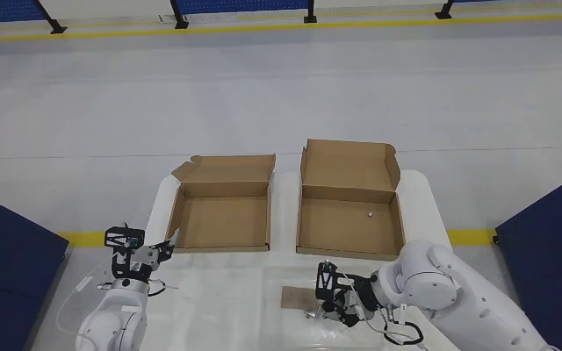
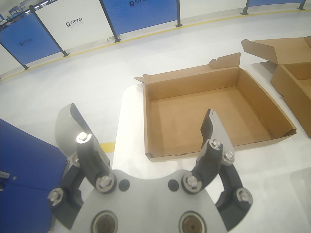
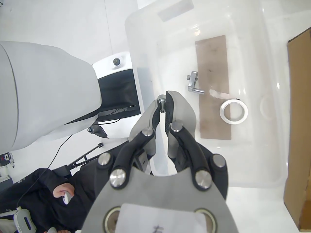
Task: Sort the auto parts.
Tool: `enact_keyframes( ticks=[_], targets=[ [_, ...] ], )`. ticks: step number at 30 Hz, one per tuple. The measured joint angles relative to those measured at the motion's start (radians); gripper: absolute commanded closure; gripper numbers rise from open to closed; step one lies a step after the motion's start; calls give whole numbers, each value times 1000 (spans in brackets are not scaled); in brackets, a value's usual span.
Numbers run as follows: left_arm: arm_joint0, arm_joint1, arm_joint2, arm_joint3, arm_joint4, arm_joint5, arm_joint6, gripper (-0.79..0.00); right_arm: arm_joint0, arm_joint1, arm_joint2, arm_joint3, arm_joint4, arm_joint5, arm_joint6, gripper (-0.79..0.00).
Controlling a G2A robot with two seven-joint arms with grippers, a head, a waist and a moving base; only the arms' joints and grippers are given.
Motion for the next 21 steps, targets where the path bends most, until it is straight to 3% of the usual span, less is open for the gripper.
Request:
enact_keyframes(
  ticks=[5,12,17,21],
  targets=[
    [0,0,0,0,0,0,0,-785,-32,23,77,72,229,-52,-12,0],
    [0,0,0,0,0,0,0,-785,-109,100,171,107,553,-103,-65,0],
    [0,0,0,0,0,0,0,-785,-129,153,172,94,723,-136,-97,0],
    [0,0,0,0,0,0,0,-785,-108,186,108,79,832,-161,-122,0]
  ],
)
